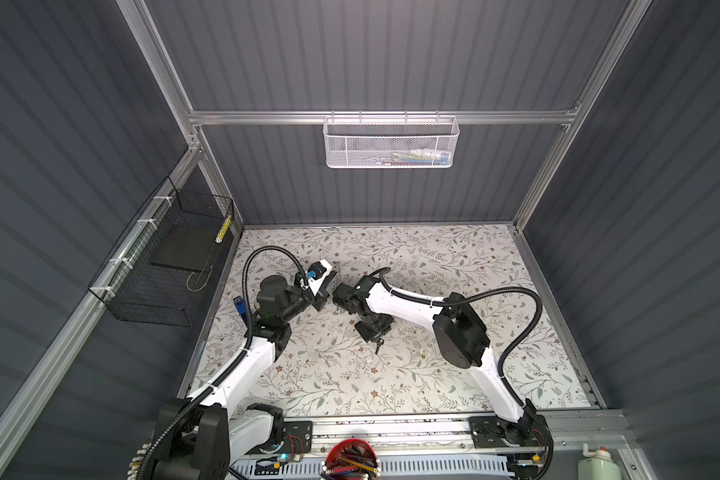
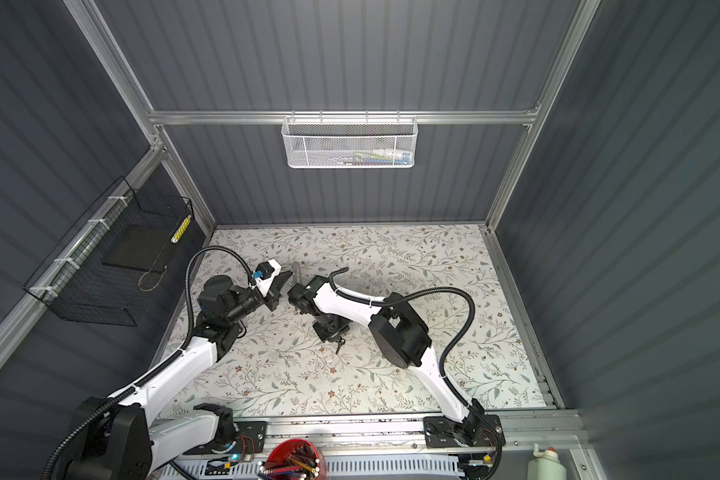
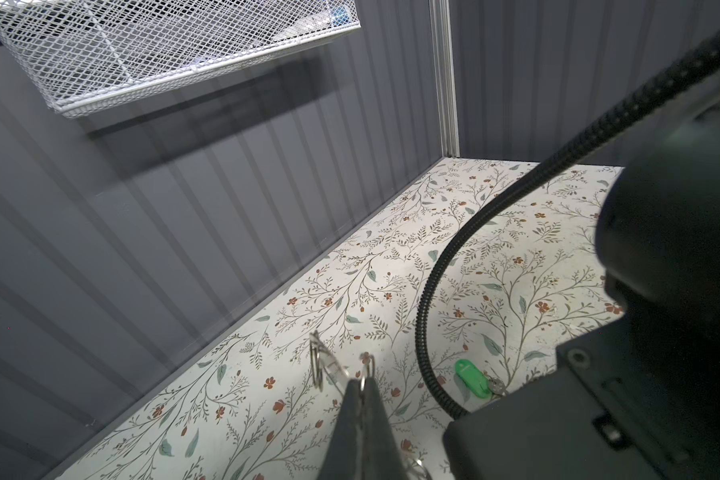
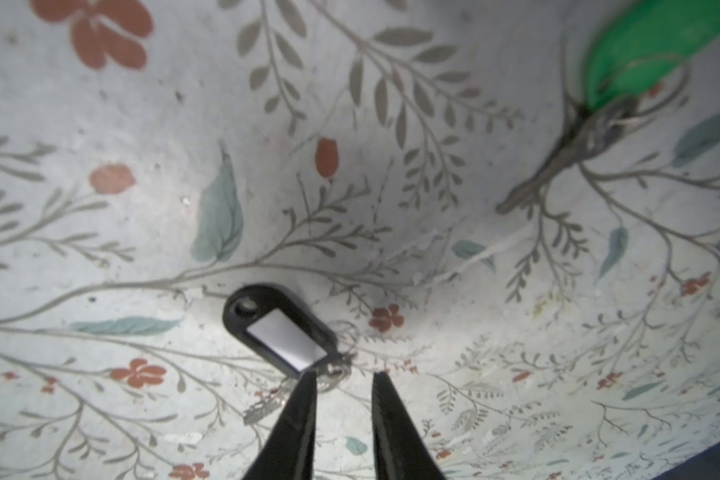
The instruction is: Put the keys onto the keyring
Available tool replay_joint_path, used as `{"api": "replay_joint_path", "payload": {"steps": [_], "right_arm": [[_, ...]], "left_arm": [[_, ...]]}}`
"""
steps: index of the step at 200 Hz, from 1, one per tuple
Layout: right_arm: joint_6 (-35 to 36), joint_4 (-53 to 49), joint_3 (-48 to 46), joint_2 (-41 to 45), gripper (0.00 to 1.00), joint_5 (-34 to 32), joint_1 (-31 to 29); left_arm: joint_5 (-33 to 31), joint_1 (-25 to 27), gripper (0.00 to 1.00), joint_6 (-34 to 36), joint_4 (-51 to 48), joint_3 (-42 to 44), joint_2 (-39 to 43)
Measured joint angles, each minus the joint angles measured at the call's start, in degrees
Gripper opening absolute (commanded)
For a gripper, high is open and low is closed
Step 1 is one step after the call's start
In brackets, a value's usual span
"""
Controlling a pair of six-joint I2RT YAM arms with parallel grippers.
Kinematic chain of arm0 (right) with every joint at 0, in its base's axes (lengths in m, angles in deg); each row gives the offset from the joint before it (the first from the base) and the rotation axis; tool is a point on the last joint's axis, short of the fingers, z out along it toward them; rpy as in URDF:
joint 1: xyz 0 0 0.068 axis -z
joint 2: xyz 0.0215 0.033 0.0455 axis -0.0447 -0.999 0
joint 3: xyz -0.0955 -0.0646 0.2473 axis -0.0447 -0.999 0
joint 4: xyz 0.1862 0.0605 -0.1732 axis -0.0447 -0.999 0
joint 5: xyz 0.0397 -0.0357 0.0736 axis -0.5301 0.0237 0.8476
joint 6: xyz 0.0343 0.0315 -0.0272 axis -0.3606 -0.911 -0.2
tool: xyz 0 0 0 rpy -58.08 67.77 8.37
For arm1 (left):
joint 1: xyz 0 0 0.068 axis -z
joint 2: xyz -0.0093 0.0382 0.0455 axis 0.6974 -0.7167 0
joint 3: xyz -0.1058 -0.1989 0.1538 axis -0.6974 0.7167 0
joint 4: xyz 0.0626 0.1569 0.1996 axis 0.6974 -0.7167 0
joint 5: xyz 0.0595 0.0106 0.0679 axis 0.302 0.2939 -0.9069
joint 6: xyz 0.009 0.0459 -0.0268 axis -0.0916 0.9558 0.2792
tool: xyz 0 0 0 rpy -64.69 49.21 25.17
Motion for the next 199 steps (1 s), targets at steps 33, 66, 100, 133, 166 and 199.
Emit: {"api": "replay_joint_path", "payload": {"steps": [33,66,100,133,166,199], "right_arm": [[-0.6,0.6,-2.8,3.7,0.28,-0.2,0.2],[1.0,6.6,-12.9,11.1,0.29,2.3,1.5],[9.9,16.7,-26.9,21.0,0.28,9.7,5.2],[22.5,24.8,-33.4,25.2,0.26,15.9,6.3],[35.0,34.6,-41.3,29.8,0.25,21.2,7.2],[44.9,40.7,-45.8,31.4,0.24,23.7,9.6]], "left_arm": [[0.0,0.0,0.00,-0.1,0.0,0.0,0.0],[0.0,0.0,0.00,-0.1,0.0,0.0,0.0],[0.1,0.0,0.00,-0.1,0.2,0.0,0.0],[0.6,0.0,0.00,-0.1,1.1,0.0,0.2],[1.0,0.0,0.00,-0.1,2.6,0.6,1.1],[1.1,0.0,0.00,-0.1,3.1,1.0,1.3]]}}
